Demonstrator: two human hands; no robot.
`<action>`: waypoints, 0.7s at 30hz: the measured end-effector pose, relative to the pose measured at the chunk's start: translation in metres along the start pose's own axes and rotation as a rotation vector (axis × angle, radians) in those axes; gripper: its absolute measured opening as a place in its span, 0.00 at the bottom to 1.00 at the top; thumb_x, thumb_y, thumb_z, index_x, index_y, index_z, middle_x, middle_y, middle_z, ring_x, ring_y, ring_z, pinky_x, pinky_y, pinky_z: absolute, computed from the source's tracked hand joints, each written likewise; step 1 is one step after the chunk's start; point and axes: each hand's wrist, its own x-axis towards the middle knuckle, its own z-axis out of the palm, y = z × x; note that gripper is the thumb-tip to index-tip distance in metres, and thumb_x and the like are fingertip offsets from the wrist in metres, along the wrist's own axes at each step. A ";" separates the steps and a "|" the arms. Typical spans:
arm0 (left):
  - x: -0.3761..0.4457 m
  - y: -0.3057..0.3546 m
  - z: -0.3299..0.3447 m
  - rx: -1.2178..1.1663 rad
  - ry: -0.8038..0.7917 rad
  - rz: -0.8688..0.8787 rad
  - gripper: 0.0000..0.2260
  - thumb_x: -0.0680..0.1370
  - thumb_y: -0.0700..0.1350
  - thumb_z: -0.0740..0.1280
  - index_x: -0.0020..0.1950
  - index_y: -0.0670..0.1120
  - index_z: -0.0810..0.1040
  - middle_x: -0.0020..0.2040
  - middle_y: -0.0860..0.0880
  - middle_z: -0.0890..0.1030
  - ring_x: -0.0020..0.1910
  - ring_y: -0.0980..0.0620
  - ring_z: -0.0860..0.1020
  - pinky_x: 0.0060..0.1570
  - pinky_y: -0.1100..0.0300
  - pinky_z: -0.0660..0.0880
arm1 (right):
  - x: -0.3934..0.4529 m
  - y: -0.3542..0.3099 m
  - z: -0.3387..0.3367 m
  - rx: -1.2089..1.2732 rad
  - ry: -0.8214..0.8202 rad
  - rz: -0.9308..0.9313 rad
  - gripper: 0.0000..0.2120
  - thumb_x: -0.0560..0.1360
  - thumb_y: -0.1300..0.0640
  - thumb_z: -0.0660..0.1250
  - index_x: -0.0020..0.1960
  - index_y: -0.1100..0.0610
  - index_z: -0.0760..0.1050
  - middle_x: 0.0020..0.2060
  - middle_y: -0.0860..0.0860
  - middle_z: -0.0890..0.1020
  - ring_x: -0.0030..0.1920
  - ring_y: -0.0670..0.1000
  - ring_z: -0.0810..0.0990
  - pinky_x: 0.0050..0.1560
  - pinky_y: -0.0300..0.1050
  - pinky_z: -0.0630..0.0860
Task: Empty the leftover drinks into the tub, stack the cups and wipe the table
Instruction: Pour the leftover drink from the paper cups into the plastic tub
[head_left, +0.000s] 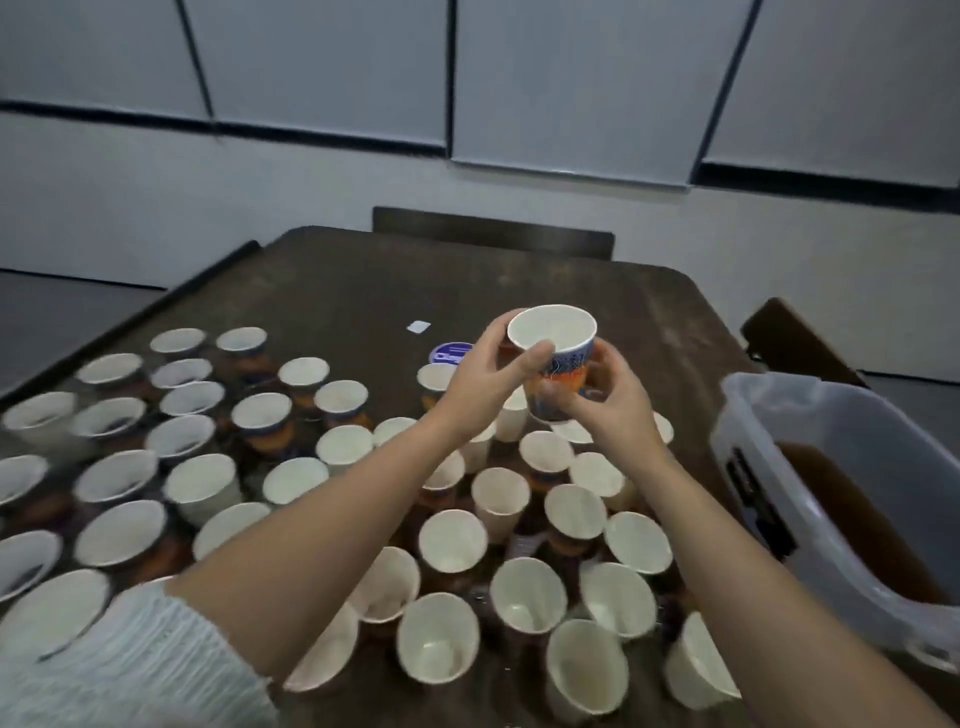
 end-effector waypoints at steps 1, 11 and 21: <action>-0.010 -0.004 -0.029 0.037 0.028 0.002 0.29 0.71 0.60 0.68 0.69 0.49 0.68 0.62 0.53 0.76 0.62 0.54 0.75 0.56 0.63 0.77 | 0.001 -0.005 0.029 0.028 -0.042 0.007 0.34 0.65 0.45 0.77 0.67 0.47 0.69 0.58 0.43 0.79 0.58 0.45 0.79 0.54 0.40 0.78; -0.118 -0.027 -0.240 0.285 0.089 -0.131 0.22 0.66 0.63 0.70 0.56 0.58 0.73 0.53 0.60 0.79 0.50 0.63 0.78 0.46 0.69 0.75 | -0.024 -0.042 0.244 0.100 -0.412 0.037 0.41 0.69 0.56 0.78 0.73 0.46 0.59 0.63 0.41 0.73 0.65 0.44 0.72 0.55 0.33 0.74; -0.186 -0.075 -0.308 0.486 -0.115 -0.240 0.31 0.60 0.69 0.70 0.53 0.48 0.78 0.50 0.50 0.80 0.47 0.56 0.78 0.51 0.53 0.76 | -0.066 -0.040 0.311 -0.227 -0.699 0.024 0.47 0.62 0.52 0.81 0.74 0.46 0.60 0.58 0.37 0.73 0.57 0.37 0.74 0.54 0.29 0.68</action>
